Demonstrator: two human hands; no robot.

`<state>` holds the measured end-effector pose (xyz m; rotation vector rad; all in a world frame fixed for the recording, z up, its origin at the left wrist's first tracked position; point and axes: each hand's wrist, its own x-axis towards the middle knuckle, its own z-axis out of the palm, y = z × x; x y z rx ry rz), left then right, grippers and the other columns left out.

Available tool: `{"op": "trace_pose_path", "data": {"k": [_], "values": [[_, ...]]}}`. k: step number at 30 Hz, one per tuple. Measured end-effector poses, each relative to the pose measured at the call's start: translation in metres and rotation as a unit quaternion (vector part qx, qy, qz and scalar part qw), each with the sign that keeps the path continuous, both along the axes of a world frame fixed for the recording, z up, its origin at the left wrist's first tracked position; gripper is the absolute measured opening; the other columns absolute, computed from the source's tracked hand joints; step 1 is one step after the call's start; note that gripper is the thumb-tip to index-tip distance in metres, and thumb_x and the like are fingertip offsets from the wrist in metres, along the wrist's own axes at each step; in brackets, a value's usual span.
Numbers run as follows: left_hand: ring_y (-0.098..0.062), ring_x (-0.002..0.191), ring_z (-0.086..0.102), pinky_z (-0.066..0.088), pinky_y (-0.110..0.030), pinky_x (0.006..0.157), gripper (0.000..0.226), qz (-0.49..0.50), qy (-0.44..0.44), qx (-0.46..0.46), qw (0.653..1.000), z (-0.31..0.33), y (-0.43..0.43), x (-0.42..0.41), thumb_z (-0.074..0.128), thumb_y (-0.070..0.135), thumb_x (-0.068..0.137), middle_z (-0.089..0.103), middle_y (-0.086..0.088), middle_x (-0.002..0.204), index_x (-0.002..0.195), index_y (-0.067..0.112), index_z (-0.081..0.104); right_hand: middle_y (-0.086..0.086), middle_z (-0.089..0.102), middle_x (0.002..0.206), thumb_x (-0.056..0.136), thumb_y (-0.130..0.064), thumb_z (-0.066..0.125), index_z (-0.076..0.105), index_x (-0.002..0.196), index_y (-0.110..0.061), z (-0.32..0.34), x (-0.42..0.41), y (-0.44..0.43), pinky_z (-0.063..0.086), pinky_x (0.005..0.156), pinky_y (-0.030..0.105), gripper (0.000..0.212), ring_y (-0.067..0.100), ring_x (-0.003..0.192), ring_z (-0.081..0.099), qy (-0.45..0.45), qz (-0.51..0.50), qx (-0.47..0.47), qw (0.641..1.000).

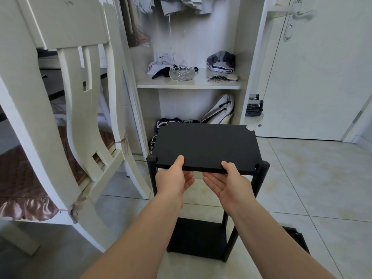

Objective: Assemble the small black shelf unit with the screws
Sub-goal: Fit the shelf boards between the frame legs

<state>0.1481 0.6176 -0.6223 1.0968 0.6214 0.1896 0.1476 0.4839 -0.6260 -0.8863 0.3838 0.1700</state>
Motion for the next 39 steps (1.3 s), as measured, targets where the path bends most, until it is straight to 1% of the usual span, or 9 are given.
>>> {"op": "trace_pose_path", "data": {"k": [3, 6, 9, 13, 20, 26, 31, 36, 39], "values": [[-0.014, 0.055, 0.068, 0.057, -0.025, 0.053, 0.023, 0.002, 0.034, 0.012, 0.999, -0.012, -0.003, -0.001, 0.074, 0.027, 0.090, 0.074, -0.010, 0.080, 0.098, 0.008, 0.066, 0.024, 0.075, 0.083, 0.100, -0.018, 0.061, 0.058, 0.114, 0.001, -0.012, -0.006, 0.002, 0.061, 0.054, 0.034, 0.024, 0.034, 0.076, 0.077, 0.066, -0.012, 0.019, 0.998], [-0.019, 0.064, 0.069, 0.058, -0.029, 0.051, 0.025, 0.009, 0.089, -0.040, 0.995, -0.019, 0.001, -0.004, 0.074, 0.024, 0.090, 0.072, -0.015, 0.091, 0.102, 0.006, 0.062, 0.025, 0.074, 0.081, 0.099, -0.018, 0.064, 0.057, 0.115, 0.003, -0.020, -0.007, 0.007, 0.061, 0.053, 0.034, 0.027, 0.035, 0.075, 0.076, 0.079, -0.009, -0.013, 0.997], [-0.022, 0.064, 0.073, 0.059, -0.031, 0.053, 0.022, -0.020, 0.061, -0.059, 0.996, -0.017, 0.010, -0.001, 0.073, 0.023, 0.092, 0.073, -0.017, 0.091, 0.102, 0.007, 0.062, 0.024, 0.075, 0.084, 0.099, -0.016, 0.063, 0.057, 0.115, 0.002, -0.017, -0.004, 0.008, 0.062, 0.058, 0.034, 0.025, 0.036, 0.079, 0.077, 0.040, -0.004, -0.011, 0.999], [-0.020, 0.062, 0.074, 0.059, -0.031, 0.055, 0.019, -0.043, 0.041, -0.053, 0.997, -0.016, 0.012, -0.001, 0.071, 0.023, 0.093, 0.074, -0.017, 0.090, 0.101, 0.008, 0.064, 0.024, 0.075, 0.089, 0.101, -0.016, 0.059, 0.058, 0.117, -0.001, -0.015, -0.005, 0.003, 0.064, 0.064, 0.036, 0.022, 0.035, 0.084, 0.076, 0.017, 0.010, -0.011, 1.000], [-0.025, 0.077, 0.073, 0.060, -0.032, 0.055, 0.017, -0.056, 0.064, -0.063, 0.994, -0.022, 0.014, -0.001, 0.068, 0.021, 0.095, 0.072, -0.019, 0.097, 0.101, 0.007, 0.061, 0.025, 0.075, 0.093, 0.104, -0.015, 0.056, 0.055, 0.123, -0.001, -0.018, -0.007, 0.000, 0.064, 0.065, 0.038, 0.024, 0.035, 0.086, 0.076, 0.031, 0.031, -0.011, 0.999], [-0.026, 0.082, 0.072, 0.060, -0.033, 0.055, 0.016, -0.072, 0.083, -0.064, 0.992, -0.029, 0.014, -0.003, 0.067, 0.019, 0.096, 0.070, -0.020, 0.101, 0.102, 0.006, 0.060, 0.026, 0.071, 0.108, 0.106, -0.016, 0.051, 0.053, 0.132, 0.002, -0.028, -0.008, 0.001, 0.061, 0.066, 0.038, 0.032, 0.033, 0.092, 0.074, 0.054, 0.040, -0.023, 0.997], [-0.026, 0.085, 0.072, 0.060, -0.034, 0.056, 0.019, -0.072, 0.103, -0.070, 0.990, -0.038, 0.013, -0.004, 0.068, 0.020, 0.096, 0.070, -0.019, 0.103, 0.105, 0.006, 0.059, 0.028, 0.069, 0.110, 0.106, -0.014, 0.051, 0.051, 0.134, 0.003, -0.038, -0.006, 0.000, 0.060, 0.067, 0.039, 0.033, 0.035, 0.093, 0.073, 0.072, 0.039, -0.030, 0.996], [-0.025, 0.084, 0.072, 0.061, -0.034, 0.062, 0.024, -0.040, 0.119, -0.065, 0.990, -0.049, 0.006, -0.003, 0.068, 0.019, 0.095, 0.070, -0.018, 0.103, 0.113, 0.005, 0.059, 0.028, 0.070, 0.107, 0.106, -0.011, 0.051, 0.051, 0.132, 0.004, -0.051, -0.005, 0.000, 0.060, 0.070, 0.039, 0.031, 0.036, 0.093, 0.074, 0.082, 0.029, -0.041, 0.995], [-0.026, 0.086, 0.073, 0.061, -0.035, 0.067, 0.029, -0.050, 0.121, -0.063, 0.989, -0.070, 0.007, -0.009, 0.068, 0.020, 0.096, 0.071, -0.017, 0.103, 0.119, 0.004, 0.059, 0.028, 0.070, 0.106, 0.106, -0.010, 0.052, 0.052, 0.132, 0.005, -0.064, -0.003, -0.001, 0.060, 0.068, 0.039, 0.031, 0.036, 0.092, 0.074, 0.098, 0.027, -0.046, 0.994]]}}
